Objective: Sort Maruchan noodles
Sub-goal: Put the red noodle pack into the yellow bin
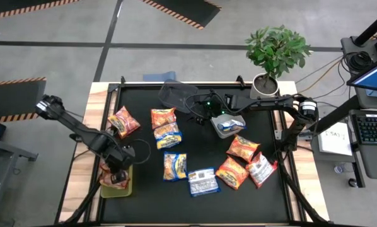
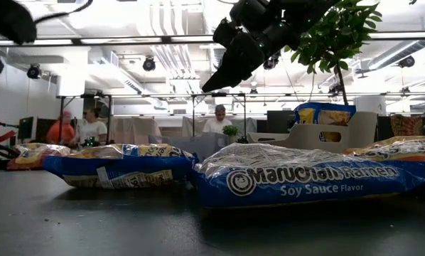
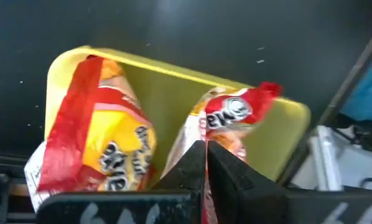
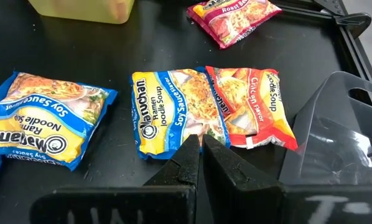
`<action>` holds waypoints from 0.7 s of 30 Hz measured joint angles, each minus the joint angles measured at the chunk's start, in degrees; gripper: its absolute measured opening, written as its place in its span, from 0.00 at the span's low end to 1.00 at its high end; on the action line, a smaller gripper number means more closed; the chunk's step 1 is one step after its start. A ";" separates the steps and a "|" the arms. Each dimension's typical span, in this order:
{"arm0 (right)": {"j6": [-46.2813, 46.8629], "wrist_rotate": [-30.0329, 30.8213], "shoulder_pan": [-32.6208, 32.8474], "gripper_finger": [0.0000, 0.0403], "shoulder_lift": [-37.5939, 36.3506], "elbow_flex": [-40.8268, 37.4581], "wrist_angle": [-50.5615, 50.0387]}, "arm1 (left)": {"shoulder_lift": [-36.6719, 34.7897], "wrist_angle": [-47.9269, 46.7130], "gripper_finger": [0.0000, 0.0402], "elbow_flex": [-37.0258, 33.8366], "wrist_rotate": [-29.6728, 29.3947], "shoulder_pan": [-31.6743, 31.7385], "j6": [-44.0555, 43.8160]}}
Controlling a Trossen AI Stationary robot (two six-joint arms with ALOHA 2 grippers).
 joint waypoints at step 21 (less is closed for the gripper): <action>0.08 0.01 0.00 0.02 -0.01 -0.08 0.02 | 1.82 -9.92 0.00 4.69 2.72 -3.67 -11.58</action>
